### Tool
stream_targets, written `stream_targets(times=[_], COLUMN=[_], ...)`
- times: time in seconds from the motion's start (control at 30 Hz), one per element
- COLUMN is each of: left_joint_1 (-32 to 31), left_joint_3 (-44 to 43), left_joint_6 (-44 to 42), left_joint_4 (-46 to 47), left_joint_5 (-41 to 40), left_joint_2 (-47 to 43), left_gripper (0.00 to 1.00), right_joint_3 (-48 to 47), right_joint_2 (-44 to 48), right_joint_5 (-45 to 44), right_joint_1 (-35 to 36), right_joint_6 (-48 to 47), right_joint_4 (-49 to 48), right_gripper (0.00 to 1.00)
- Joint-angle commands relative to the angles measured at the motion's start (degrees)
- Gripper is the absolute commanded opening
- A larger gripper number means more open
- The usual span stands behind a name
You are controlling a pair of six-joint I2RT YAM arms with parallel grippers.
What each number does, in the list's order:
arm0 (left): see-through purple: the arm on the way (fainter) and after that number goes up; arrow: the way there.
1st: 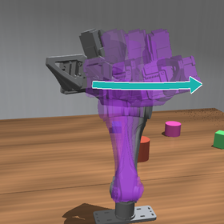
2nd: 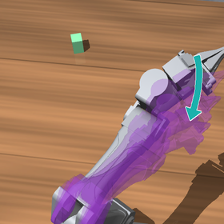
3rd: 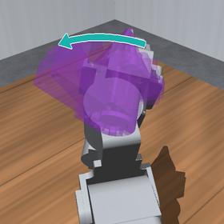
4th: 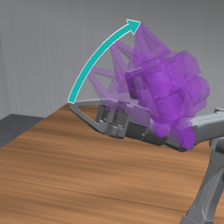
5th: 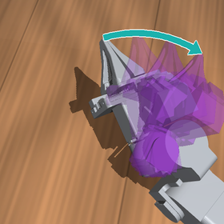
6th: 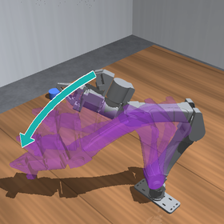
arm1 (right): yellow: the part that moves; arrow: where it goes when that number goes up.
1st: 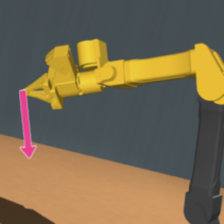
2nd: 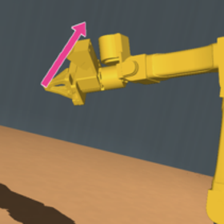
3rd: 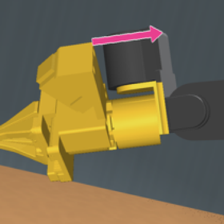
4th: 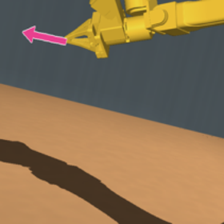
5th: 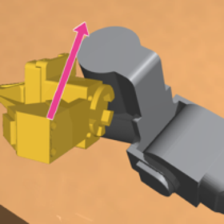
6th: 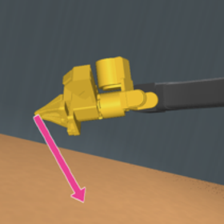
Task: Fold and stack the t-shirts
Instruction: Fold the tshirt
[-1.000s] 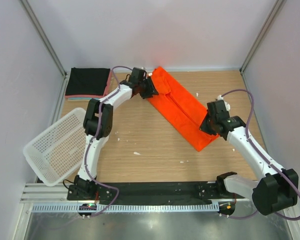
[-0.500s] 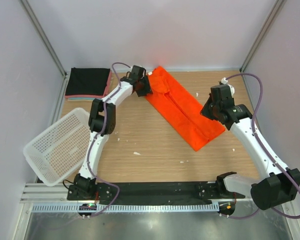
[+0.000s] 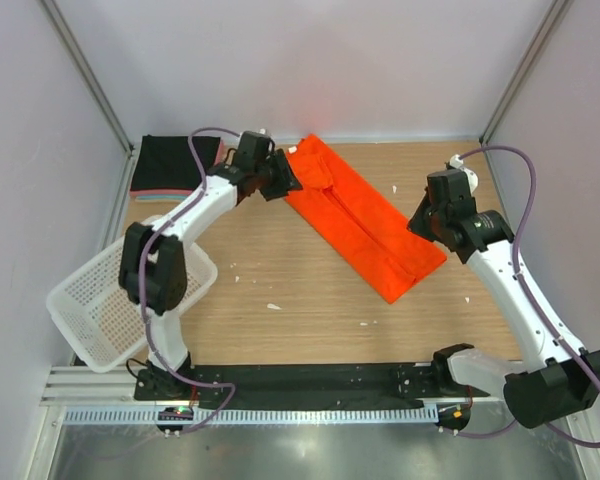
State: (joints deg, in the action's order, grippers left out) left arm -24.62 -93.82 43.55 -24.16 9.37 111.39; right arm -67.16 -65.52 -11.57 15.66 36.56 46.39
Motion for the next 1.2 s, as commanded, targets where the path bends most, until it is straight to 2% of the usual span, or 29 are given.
stream_targets(times=[0.0, 0.03, 0.1, 0.17, 0.23, 0.27, 0.3, 0.37, 0.43, 0.5, 0.67, 0.8, 1.17], left_joint_1=[-4.3, -6.6, -11.0, -14.5, -20.4, -22.2, -25.4, -27.6, -30.2, -32.3, -36.3, -38.8, -42.8], left_joint_3=[13.0, 15.8, 25.3, 31.7, 38.3, 38.7, 38.4, 33.2, 26.0, 23.0, 17.9, 15.9, 10.8], left_joint_6=[12.2, 18.9, 26.0, 38.1, 48.0, 49.6, 50.1, 50.8, 50.8, 53.3, 57.4, 61.1, 64.1], left_joint_4=[3.5, 5.6, 12.8, 18.2, 23.9, 23.9, 24.0, 19.4, 12.9, 10.9, 11.2, 11.1, 11.1], left_joint_5=[-4.8, -5.6, -7.0, -10.2, -18.5, -21.5, -23.6, -26.1, -26.3, -24.9, -25.1, -26.1, -25.7], left_joint_2=[-10.4, -12.0, -16.5, -19.3, -22.2, -22.4, -21.8, -19.4, -14.4, -11.3, -2.5, 0.9, 8.7], left_gripper=[0.47, 0.48, 0.48, 0.48, 0.48, 0.48, 0.48, 0.48, 0.48, 0.48, 0.45, 0.42, 0.39], right_joint_3=[1.5, 1.8, 2.2, 2.1, 1.4, 0.2, -0.7, -3.0, -4.1, -4.8, -4.7, -4.9, -3.9], right_joint_2=[2.1, 2.3, 3.2, 4.4, 5.4, 5.6, 5.7, 6.5, 7.8, 8.9, 12.9, 13.8, 16.2], right_joint_5=[0.0, 0.0, 0.1, 0.7, 0.7, -0.5, -1.2, -3.1, -4.9, -4.9, -4.0, -4.5, -5.0], right_joint_1=[0.1, 0.2, 0.1, 0.1, 0.2, 0.2, 0.1, 0.1, 0.1, 0.2, 0.2, 0.2, 0.1], right_joint_6=[0.5, 0.8, 1.4, 1.8, 2.3, 2.6, 2.7, 2.7, 3.2, 3.5, 3.5, 3.2, 2.2], right_joint_4=[0.9, 0.9, 1.2, 1.6, 2.6, 4.5, 5.6, 9.1, 11.1, 12.4, 13.0, 14.1, 14.3], right_gripper=[0.16, 0.17, 0.19, 0.2, 0.22, 0.23, 0.23, 0.23, 0.24, 0.24, 0.25, 0.25, 0.25])
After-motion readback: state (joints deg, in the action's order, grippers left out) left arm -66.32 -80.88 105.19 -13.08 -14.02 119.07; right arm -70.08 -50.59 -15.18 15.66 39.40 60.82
